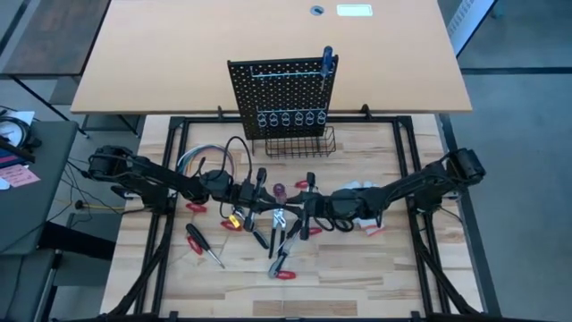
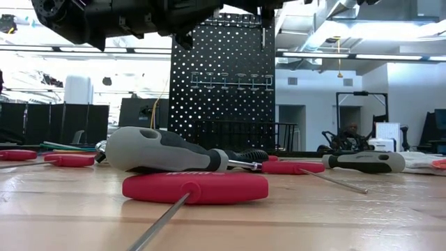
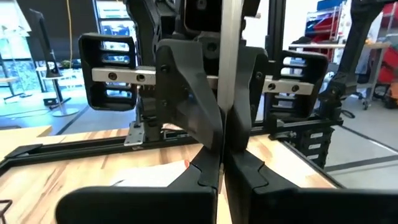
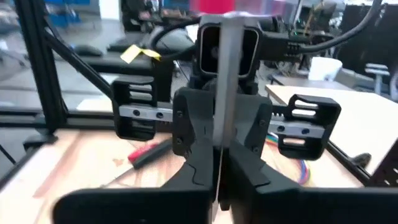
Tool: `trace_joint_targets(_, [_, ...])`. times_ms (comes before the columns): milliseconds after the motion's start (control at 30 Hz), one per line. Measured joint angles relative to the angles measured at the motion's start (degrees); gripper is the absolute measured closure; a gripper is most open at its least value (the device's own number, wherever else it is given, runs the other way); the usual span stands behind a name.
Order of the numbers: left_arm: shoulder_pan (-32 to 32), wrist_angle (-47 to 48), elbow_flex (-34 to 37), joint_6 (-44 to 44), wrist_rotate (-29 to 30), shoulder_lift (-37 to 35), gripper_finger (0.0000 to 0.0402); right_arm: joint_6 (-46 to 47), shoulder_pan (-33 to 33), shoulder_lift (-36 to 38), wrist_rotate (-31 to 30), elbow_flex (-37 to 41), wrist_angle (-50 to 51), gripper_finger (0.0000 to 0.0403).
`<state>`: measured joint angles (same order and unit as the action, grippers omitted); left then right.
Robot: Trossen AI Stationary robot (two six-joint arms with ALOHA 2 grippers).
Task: Hang tools onto peg board
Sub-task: Hang the red flathead screw on the black pegboard
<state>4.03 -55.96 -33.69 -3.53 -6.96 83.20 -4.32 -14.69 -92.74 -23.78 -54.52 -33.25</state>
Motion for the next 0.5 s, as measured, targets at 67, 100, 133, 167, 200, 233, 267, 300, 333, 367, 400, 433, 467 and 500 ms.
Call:
trace_joint_targets(67, [-0.14,0.97,-0.03,-1.15,0.64,0.0,0.0395,0.1,-0.51,0.82,-2.23,-1.34,4.36,0.039])
trace_joint_targets(100, [-0.25,1.51,-0.12,-1.37,1.16,-0.02,0.0389,0.64,-0.72,1.3,-3.6,-2.22,6.77,0.039])
trace_joint_targets(133, [-0.38,2.13,-0.25,-1.52,2.08,-0.02,0.0382,1.4,-0.7,1.81,-4.8,-3.2,9.67,0.0389])
trace_joint_targets(167, [-0.6,3.03,-0.33,-1.8,3.21,-0.11,0.0373,1.89,-0.6,2.4,-5.8,-4.22,12.49,0.0389])
trace_joint_targets(200, [-0.82,4.34,-0.25,-1.98,4.18,-0.17,0.0362,2.24,-0.51,3.06,-6.9,-5.39,14.71,0.039])
trace_joint_targets(233, [-1.1,5.5,-0.16,-2.05,4.61,-0.13,0.0352,2.69,-0.16,3.8,-7.78,-6.77,16.65,0.039])
trace_joint_targets(267, [-1.38,6.63,-0.14,-2.08,5.17,0.01,0.0342,3.05,0.33,4.59,-8.68,-8.24,18.44,0.0391])
trace_joint_targets(300, [-1.67,7.58,-0.1,-2.13,5.24,0.04,0.0333,3.84,1.07,5.37,-9.49,-9.7,20.74,0.0391])
trace_joint_targets(333, [-1.96,8.18,-0.1,-2.14,5.22,0.01,0.0324,4.51,1.91,6.13,-9.9,-11.07,23.01,0.0392])
trace_joint_targets(367, [-2.25,8.76,-0.11,-2.19,5.22,-0.05,0.0318,5.1,2.87,6.66,-10.07,-12.56,25.08,0.0392])
trace_joint_targets(400, [-2.55,9.61,-0.11,-2.25,5.2,-0.07,0.0312,5.62,3.95,7.05,-10.13,-13.87,26.87,0.0392])
trace_joint_targets(433, [-2.81,10.43,-0.11,-2.47,5.2,-0.07,0.0308,6.27,4.99,7.42,-10.2,-15.17,28.69,0.0393])
trace_joint_targets(467, [-3.05,11.24,-0.11,-2.62,5.24,-0.03,0.0305,7.22,6.27,7.67,-10.22,-16.53,30.75,0.0393])
trace_joint_targets(500, [-3.24,11.7,-0.1,-2.66,5.41,-0.02,0.0303,8.37,7.65,7.96,-10.22,-18.08,32.69,0.0393])
